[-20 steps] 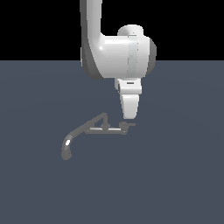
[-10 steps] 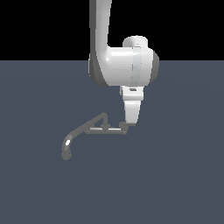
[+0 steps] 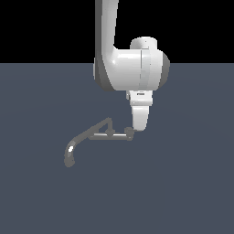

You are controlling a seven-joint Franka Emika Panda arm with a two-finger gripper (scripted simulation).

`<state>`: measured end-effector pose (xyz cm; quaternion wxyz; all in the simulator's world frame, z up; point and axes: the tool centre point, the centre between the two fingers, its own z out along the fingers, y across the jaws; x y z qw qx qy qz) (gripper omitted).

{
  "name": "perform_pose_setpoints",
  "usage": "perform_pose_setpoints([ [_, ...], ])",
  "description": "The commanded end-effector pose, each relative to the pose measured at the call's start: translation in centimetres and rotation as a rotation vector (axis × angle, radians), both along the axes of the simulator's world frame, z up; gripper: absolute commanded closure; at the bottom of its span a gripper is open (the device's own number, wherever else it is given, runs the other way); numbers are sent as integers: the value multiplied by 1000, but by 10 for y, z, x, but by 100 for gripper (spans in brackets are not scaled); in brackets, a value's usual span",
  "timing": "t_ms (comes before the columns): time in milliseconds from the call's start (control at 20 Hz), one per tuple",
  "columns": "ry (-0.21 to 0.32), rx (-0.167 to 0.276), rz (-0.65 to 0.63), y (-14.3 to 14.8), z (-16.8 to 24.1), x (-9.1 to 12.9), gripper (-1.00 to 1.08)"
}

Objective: Turn on the faucet by rotating a designated handle.

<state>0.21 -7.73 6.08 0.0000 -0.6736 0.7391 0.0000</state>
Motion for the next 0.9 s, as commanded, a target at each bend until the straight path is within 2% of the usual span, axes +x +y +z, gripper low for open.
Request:
perform_pose_setpoints([
  [0,0,0,-1,-6,0,-8,108],
  [150,0,0,-1,-12,0,-18,108],
  [250,-1,0,0,-10,0,-14,108],
  [850,0,0,-1,-7,0,-52,108],
])
